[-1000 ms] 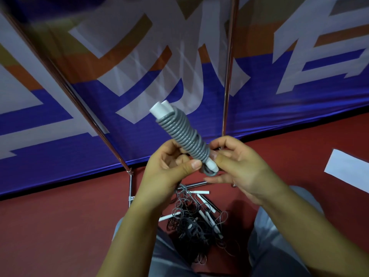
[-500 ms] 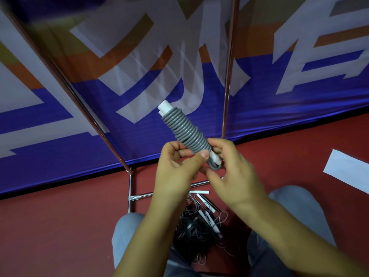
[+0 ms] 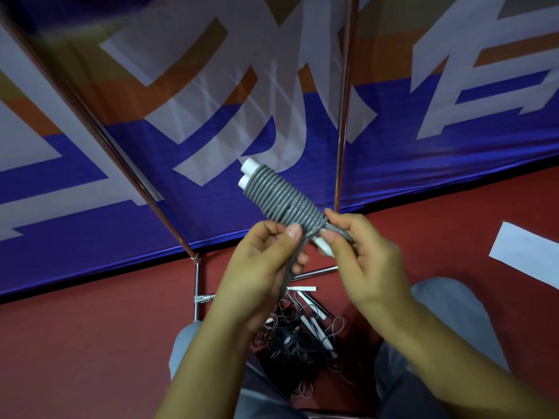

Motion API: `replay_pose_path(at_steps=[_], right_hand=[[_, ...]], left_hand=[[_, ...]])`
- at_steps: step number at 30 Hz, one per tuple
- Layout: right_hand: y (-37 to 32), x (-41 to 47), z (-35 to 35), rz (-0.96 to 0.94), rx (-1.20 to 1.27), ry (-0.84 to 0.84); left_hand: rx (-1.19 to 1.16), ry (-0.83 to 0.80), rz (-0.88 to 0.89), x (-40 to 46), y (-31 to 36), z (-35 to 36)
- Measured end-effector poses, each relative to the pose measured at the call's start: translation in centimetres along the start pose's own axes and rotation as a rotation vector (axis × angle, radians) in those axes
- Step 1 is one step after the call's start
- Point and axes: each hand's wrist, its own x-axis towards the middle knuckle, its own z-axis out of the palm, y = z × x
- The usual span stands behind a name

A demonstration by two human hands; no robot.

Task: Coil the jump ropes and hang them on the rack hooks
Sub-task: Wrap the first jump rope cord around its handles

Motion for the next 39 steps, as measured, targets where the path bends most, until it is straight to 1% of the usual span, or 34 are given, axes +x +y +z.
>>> replay_pose_path(at_steps=[2,4,6,9,12,15,17,21,24,26,28,30,32,35,37,39], right_hand=[[-0.2,0.0,0.1,0.07,0.072,0.006],[-0.3,0.3,0.1,0.157,0.171,0.012],[-0.4,1.0,-0.1,0.26,0.313,0.048],[-0.7,2.0,-0.5,0.337,0.455,0.064],[-0.9,2.2,-0.5,0.402,0.551,0.067],[-1.0,2.6,-0.7,0.403,0.579,0.063],[-1.0,2.8,-0.9,0.36,0.554,0.046],[-0.7,3.4,-0.9,0.293,0.451,0.045],[-0.4,4.3,-1.0,0.248,0.363,0.051],[-0.4,4.8,-1.1,0.195,0.309,0.054],[-0.5,5.2,-1.2,0.139,0.267,0.051],[-0.7,5.8,-1.3,0.117,0.287,0.058],[-0.8,6.7,-1.7,0.127,0.344,0.089],[-0.6,7.8,-2.4,0.126,0.364,0.124],[-0.5,8.0,-2.4,0.122,0.356,0.108],[-0.4,7.9,-2.2,0.129,0.361,0.101]], left_hand=[[-0.053,-0.059,-0.108,0.1,0.1,-0.6],[0.029,-0.128,-0.177,0.0,0.0,-1.1],[0.115,-0.215,-0.22,-0.3,-0.3,-1.6],[0.118,-0.273,-0.236,-0.4,-0.5,-2.0],[0.12,-0.276,-0.199,-0.2,-0.4,-1.9],[0.085,-0.179,-0.146,0.0,-0.3,-1.6],[0.121,-0.122,-0.073,0.0,-0.3,-1.4],[0.305,-0.045,0.112,0.4,-0.1,-0.9],[0.388,-0.067,0.127,0.8,-0.1,-0.8],[0.351,-0.139,0.04,1.4,0.1,-0.8],[0.228,-0.282,-0.1,2.3,0.3,-1.1],[0.112,-0.458,-0.202,3.0,0.2,-1.6],[0.09,-0.577,-0.242,3.3,-0.3,-2.4],[0.031,-0.598,-0.323,3.7,-1.2,-3.3],[-0.093,-0.548,-0.408,4.2,-1.6,-3.6],[-0.189,-0.446,-0.454,4.7,-1.9,-3.7]])
